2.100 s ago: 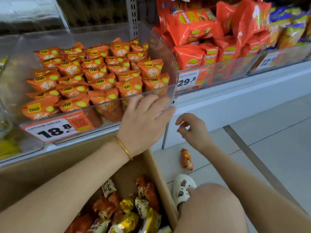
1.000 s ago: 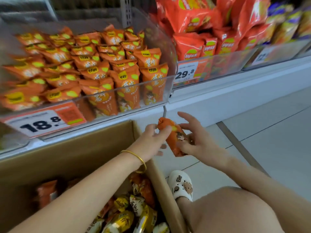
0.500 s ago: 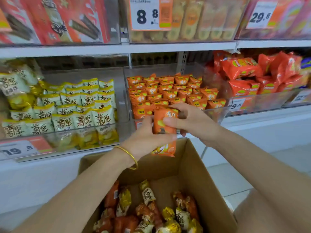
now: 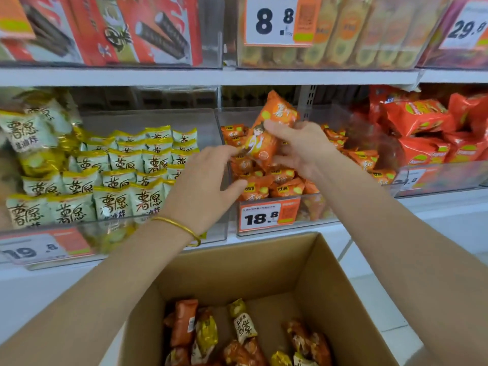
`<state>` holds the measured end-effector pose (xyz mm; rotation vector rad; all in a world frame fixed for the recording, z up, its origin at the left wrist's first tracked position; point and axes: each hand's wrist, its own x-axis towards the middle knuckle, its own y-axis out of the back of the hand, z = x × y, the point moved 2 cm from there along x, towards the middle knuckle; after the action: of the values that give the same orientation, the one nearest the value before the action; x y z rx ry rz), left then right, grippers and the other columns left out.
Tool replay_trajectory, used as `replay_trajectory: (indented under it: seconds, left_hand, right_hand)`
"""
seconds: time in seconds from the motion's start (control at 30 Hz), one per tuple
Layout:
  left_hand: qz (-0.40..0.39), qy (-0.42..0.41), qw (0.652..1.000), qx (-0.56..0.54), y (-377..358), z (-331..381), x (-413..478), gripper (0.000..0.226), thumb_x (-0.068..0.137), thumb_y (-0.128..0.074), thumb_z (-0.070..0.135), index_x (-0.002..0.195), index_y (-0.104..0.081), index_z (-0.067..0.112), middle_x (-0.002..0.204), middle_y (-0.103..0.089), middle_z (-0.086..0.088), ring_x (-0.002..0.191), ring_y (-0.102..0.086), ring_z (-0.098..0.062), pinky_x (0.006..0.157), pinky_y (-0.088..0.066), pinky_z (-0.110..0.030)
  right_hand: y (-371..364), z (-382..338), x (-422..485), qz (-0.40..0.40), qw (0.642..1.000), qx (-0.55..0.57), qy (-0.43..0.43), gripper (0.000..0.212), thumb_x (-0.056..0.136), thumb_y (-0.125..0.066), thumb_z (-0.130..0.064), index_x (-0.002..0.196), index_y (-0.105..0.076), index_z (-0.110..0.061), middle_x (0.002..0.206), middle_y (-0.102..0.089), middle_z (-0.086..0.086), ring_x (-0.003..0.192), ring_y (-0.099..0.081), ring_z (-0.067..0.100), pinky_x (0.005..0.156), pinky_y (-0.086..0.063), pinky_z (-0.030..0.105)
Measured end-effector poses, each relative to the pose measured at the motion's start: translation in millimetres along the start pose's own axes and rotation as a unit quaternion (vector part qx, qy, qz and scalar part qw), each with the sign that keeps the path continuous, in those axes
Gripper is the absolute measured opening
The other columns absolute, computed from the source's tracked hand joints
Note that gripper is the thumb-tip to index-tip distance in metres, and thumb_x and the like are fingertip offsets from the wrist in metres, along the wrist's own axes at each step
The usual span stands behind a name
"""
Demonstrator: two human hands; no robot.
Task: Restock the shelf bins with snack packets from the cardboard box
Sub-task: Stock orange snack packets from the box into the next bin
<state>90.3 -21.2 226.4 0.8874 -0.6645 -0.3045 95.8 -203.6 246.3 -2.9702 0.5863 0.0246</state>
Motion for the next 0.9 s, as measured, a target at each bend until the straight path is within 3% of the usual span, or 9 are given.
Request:
replay_trajectory:
  seconds: [0.07, 0.17, 0.33, 0.5, 0.63, 0.9]
  left_hand:
    - [-0.005, -0.068, 0.992, 0.104, -3, -5, 3, 0.049, 0.09, -0.057, 0.037, 0.135, -0.048, 0.019, 0.141, -0.043, -0.001, 0.132, -0.033, -0.019, 0.109, -0.022, -0.027]
    - [-0.054, -0.091, 0.982, 0.157, -12, -14, 14, 0.053, 0.093, -0.047, 0.042, 0.142, -0.041, 0.021, 0.154, -0.027, -0.001, 0.142, -0.018, -0.018, 0.115, -0.015, -0.03]
    - [-0.066, -0.116, 0.979, 0.154, -13, -24, 21, 0.057, 0.089, -0.044, 0.049, 0.139, -0.046, 0.02, 0.153, -0.03, -0.001, 0.142, -0.022, -0.019, 0.113, -0.017, -0.029]
    - [-0.062, -0.128, 0.98, 0.141, -13, -29, 22, 0.056, 0.089, -0.046, 0.051, 0.139, -0.046, 0.025, 0.154, -0.027, 0.004, 0.143, -0.018, -0.015, 0.108, -0.008, -0.022]
    - [-0.059, -0.132, 0.979, 0.146, -14, -31, 20, 0.062, 0.087, -0.031, 0.057, 0.133, -0.053, 0.021, 0.149, -0.038, -0.002, 0.14, -0.028, -0.021, 0.107, -0.015, -0.027]
    - [-0.056, -0.133, 0.978, 0.152, -18, -33, 19, 0.061, 0.086, -0.03, 0.055, 0.127, -0.056, 0.019, 0.147, -0.04, -0.005, 0.139, -0.031, -0.025, 0.105, -0.02, -0.031]
  right_hand:
    - [-6, -3, 33, 0.046, 0.998, -0.04, 0.023, 0.054, 0.079, -0.078, -0.018, 0.124, -0.051, -0.004, 0.119, -0.063, 0.011, 0.105, -0.064, 0.027, 0.084, -0.057, 0.046]
    - [-23, 1, 82, 0.092, 0.987, -0.112, 0.073, 0.069, 0.074, -0.082, -0.025, 0.13, -0.046, -0.007, 0.126, -0.058, 0.01, 0.115, -0.058, 0.029, 0.094, -0.051, 0.05]
    - [-55, 8, 123, 0.122, 0.96, -0.212, 0.133, 0.065, 0.079, -0.077, -0.029, 0.132, -0.046, -0.007, 0.132, -0.056, 0.01, 0.124, -0.051, 0.027, 0.106, -0.039, 0.036]
    - [-68, 22, 138, 0.079, 0.929, -0.328, 0.151, 0.057, 0.088, -0.067, -0.033, 0.134, -0.043, -0.009, 0.134, -0.055, 0.009, 0.126, -0.049, 0.026, 0.1, -0.036, 0.028]
    - [-75, 28, 137, 0.046, 0.892, -0.426, 0.143, 0.051, 0.09, -0.063, -0.037, 0.13, -0.046, -0.008, 0.132, -0.055, 0.01, 0.123, -0.051, 0.026, 0.097, -0.04, 0.031]
    - [-79, 20, 128, 0.093, 0.839, -0.521, 0.123, 0.047, 0.098, -0.045, -0.043, 0.129, -0.037, -0.009, 0.13, -0.057, 0.011, 0.121, -0.053, 0.032, 0.095, -0.039, 0.039]
